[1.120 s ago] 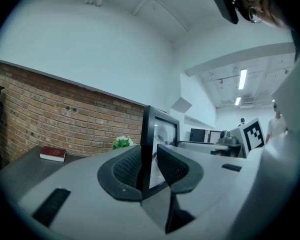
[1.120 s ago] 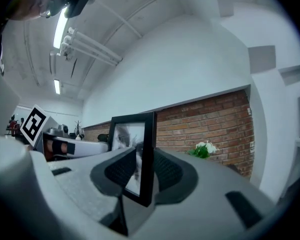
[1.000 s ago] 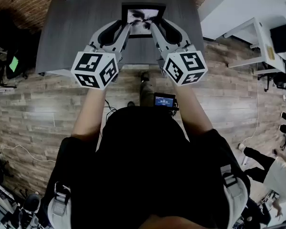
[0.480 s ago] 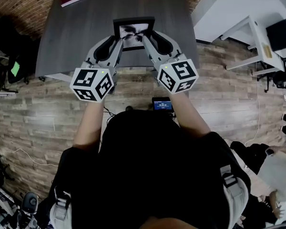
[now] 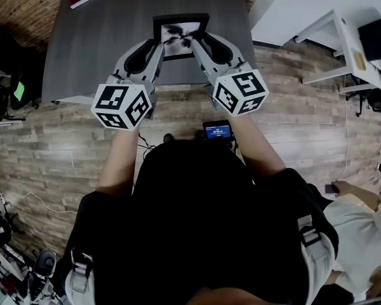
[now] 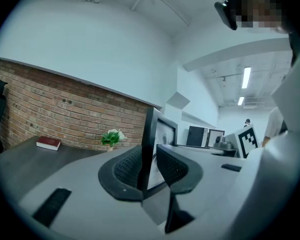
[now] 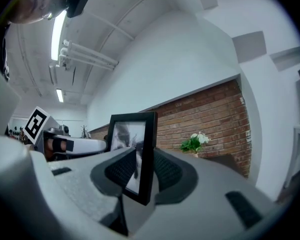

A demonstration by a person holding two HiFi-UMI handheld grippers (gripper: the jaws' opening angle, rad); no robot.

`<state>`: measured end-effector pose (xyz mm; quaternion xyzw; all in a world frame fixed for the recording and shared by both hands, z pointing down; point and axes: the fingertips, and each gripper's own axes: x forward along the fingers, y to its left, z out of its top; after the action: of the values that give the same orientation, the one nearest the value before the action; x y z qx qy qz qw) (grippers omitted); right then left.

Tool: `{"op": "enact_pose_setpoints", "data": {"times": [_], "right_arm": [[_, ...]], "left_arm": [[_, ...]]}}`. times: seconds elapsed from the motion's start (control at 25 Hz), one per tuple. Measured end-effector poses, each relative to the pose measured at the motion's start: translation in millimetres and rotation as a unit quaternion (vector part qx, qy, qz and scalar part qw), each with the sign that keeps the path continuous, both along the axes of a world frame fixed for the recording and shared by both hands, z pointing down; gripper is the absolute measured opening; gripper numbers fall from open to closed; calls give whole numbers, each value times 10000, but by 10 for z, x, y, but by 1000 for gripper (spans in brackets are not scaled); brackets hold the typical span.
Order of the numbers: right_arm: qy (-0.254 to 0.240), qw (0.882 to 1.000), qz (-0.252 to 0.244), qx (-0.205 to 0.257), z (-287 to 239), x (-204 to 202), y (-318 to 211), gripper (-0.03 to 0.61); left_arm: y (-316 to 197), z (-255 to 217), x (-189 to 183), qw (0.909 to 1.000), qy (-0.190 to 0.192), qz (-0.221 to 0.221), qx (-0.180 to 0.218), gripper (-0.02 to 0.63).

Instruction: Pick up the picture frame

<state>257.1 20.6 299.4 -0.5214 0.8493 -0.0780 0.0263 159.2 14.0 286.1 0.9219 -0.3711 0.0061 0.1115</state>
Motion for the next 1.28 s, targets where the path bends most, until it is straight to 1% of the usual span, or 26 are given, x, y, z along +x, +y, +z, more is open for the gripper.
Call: {"op": "enact_pose_setpoints", "data": {"times": [0.28, 0.8, 1.04, 1.28], "right_arm": [[46, 9999, 22, 126, -98, 181, -115, 112], [41, 9998, 130, 136, -62, 192, -135, 106], [-131, 9998, 81, 79, -56, 205, -154, 106], [-159, 9999, 13, 50, -34, 204, -160, 106]], "left_arm": [[-124, -22, 184, 10000, -13, 18, -5, 86], [-165, 32, 193, 9999, 28, 105, -35, 86], [-168, 45, 198, 9999, 78, 57, -127, 86], [-174, 55, 197, 9998, 64, -50, -168, 86]]}}
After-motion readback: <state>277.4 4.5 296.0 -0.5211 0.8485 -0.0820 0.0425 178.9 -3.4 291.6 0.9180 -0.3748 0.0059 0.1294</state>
